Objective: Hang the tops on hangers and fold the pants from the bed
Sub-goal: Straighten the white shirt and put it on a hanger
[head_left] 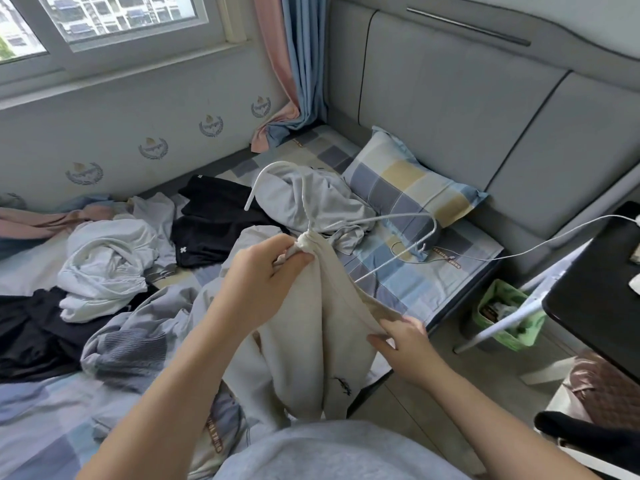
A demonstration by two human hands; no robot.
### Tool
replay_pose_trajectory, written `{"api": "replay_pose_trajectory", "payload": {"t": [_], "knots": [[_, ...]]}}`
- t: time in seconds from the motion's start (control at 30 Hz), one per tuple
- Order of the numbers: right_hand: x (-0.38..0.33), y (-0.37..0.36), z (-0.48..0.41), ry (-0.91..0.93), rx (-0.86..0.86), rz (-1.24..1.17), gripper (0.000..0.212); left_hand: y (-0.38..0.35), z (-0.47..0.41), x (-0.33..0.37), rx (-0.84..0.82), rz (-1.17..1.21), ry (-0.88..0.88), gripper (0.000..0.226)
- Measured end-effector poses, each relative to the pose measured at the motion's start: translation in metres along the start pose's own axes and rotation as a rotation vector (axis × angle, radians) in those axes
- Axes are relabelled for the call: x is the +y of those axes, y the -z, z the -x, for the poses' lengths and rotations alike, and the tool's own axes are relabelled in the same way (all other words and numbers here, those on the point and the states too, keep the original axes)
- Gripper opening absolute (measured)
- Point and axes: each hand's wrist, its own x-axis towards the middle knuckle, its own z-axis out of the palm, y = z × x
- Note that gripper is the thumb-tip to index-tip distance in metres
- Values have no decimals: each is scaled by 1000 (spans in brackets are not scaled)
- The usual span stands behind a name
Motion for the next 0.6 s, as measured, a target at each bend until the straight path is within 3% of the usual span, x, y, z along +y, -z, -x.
{"api": "replay_pose_trajectory", "payload": {"t": [0.1,0.27,0.43,0.6], "knots": [[19,22,-4,10,63,180,26,12,2,-12,-143,-45,-2,31],[39,63,-7,-19,152,269,32,29,7,-30,-386,-140,12,35],[0,94,2,116,209,-108,15,19,6,-31,-475,-280,34,45],[-76,106,15,380,216,-244,12,-7,5,-12,-459,-220,-25,44]]}}
